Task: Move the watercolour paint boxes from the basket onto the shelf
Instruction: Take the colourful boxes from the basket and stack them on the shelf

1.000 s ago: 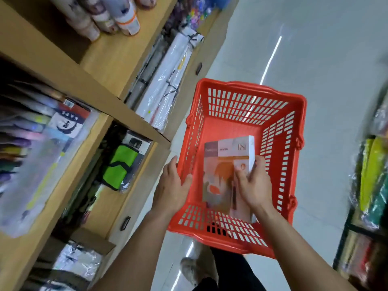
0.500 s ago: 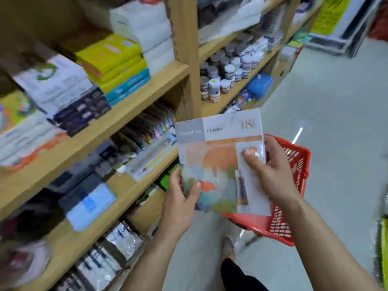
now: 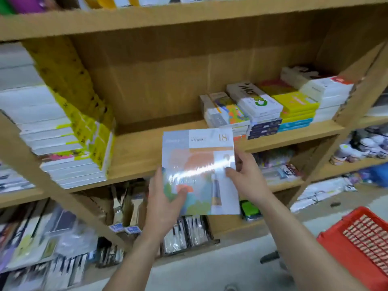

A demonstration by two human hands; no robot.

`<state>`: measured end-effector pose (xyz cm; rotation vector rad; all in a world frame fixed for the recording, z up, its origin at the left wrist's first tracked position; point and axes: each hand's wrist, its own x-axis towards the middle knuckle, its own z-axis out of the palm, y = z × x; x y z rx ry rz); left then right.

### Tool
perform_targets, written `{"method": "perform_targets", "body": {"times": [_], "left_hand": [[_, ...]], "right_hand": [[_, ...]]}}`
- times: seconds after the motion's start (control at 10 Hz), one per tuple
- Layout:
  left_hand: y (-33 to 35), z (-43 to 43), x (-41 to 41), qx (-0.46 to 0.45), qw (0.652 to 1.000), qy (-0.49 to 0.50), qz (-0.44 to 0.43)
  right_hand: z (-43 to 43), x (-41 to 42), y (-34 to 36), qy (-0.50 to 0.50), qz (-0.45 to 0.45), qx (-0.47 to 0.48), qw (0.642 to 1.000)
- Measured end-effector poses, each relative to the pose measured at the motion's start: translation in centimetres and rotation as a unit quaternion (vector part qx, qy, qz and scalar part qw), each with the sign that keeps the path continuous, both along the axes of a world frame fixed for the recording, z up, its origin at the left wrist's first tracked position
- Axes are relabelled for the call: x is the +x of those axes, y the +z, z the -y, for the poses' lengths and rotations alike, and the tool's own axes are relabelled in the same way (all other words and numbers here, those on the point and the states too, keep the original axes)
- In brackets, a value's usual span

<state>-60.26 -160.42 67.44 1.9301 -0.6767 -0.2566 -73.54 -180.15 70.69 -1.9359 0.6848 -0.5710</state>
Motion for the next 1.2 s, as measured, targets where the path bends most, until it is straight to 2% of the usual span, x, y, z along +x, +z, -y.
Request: {"method": "perform_targets", "body": {"times": [0.1, 0.2, 0.3, 0.4, 0.5, 0.6, 0.8, 0.9, 1.1, 1.2], "left_hand": [[0.7, -0.8, 3.6, 0.037, 0.999, 0.017, 0.016], [1.0, -0.3, 7.7, 0.094, 0.994, -0.010, 0.055], [0.8, 0.9, 11.5, 0.146, 0.986, -0.059, 0.057], [0.3, 2.6, 14.7, 0.248, 0.959, -0.070, 0.115], [-0.2, 4.2, 17.2, 0.277, 0.948, -0.050, 0.145], [-1.1, 5.6, 18.5, 0.281, 0.942, -0.007, 0.185], [-1.4, 6.3, 18.8, 0.300, 0.932, 0.027, 0.202], [-0.8, 6.5, 18.2, 0.314, 0.924, 0.046, 0.215], [0.7, 6.3, 16.3, 0.332, 0.922, 0.033, 0.198], [1.6, 6.8, 14.9, 0.341, 0.913, 0.045, 0.220]], "right_hand": [[-0.3, 4.7, 0.2, 0.022, 0.013, -0.030, 0.999], [0.0, 9.3, -0.4, 0.048, -0.052, -0.056, 0.996], [1.2, 13.3, -0.8, 0.066, -0.127, -0.107, 0.984], [2.7, 15.7, -1.5, 0.128, -0.189, -0.168, 0.959], [4.6, 16.8, -2.2, 0.169, -0.224, -0.211, 0.936], [6.0, 18.1, -2.6, 0.156, -0.219, -0.247, 0.931], [6.6, 18.8, -3.4, 0.136, -0.214, -0.274, 0.928], [5.7, 18.2, -3.7, 0.075, -0.191, -0.305, 0.930], [3.4, 17.5, -3.2, 0.065, -0.232, -0.284, 0.928], [3.6, 16.5, -2.1, 0.071, -0.243, -0.275, 0.927]]}}
